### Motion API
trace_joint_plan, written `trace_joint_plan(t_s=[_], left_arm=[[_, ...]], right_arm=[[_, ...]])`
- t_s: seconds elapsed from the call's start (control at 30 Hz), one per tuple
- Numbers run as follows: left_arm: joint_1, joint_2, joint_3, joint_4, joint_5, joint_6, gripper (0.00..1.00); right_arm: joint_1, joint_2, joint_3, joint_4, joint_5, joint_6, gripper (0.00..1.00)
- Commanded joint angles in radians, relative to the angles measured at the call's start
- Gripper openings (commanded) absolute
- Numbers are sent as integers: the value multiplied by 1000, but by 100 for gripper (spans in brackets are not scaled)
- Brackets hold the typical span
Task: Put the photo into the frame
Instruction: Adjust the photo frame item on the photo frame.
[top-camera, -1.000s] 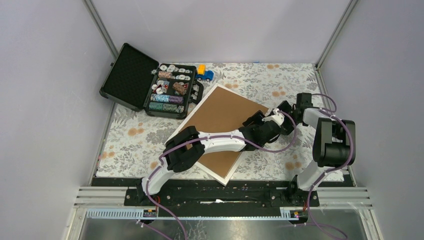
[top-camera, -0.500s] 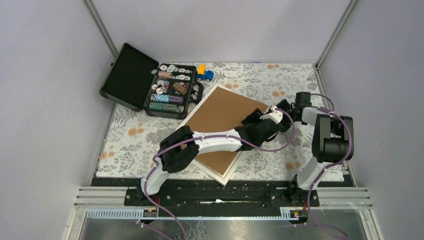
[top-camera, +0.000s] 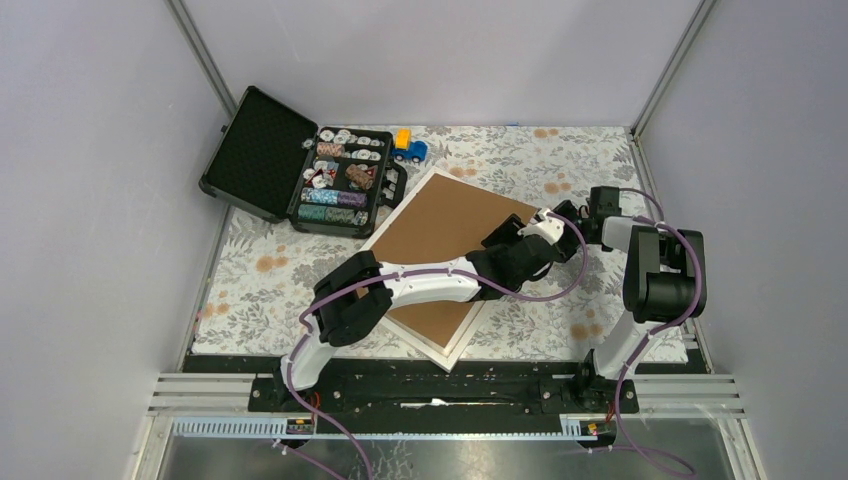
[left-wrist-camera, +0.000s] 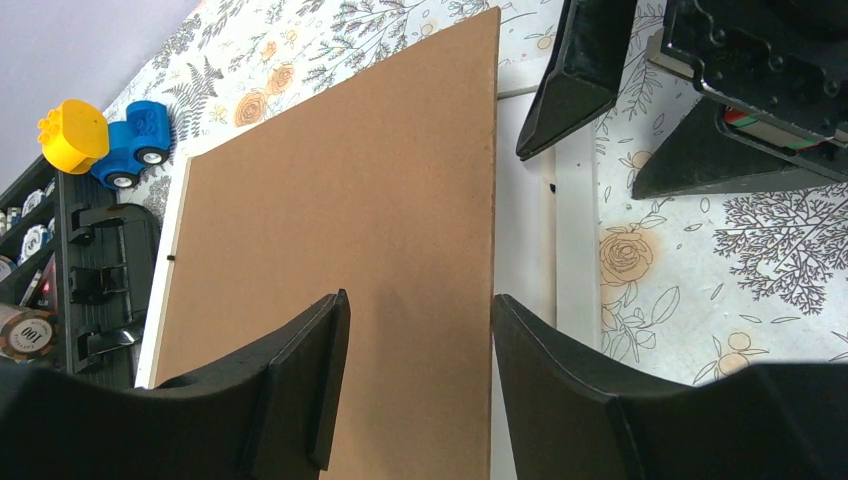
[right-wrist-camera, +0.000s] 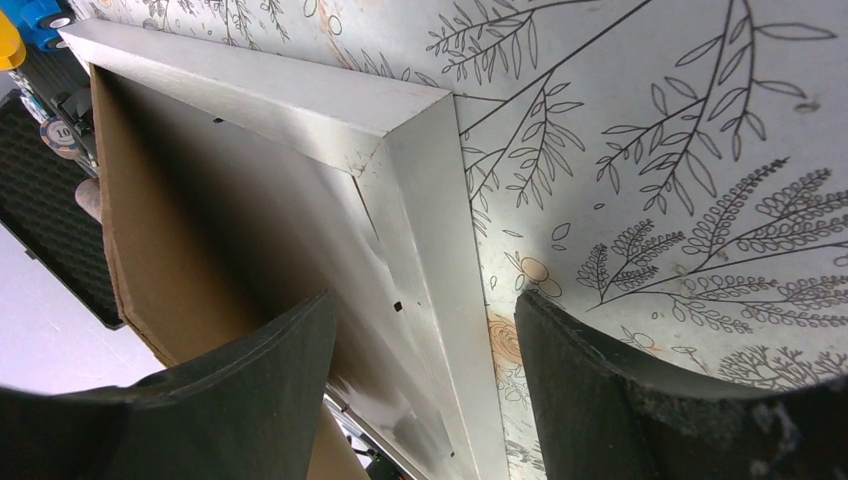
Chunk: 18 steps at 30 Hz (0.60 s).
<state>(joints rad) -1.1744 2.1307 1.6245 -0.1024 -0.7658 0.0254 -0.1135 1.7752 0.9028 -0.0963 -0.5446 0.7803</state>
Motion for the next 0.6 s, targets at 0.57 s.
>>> trace_joint_plan(t_s=[0.57], left_arm=[[25, -84, -27, 37, -67, 11, 57]], right_arm=[[51, 41, -48, -31, 109, -41, 62]])
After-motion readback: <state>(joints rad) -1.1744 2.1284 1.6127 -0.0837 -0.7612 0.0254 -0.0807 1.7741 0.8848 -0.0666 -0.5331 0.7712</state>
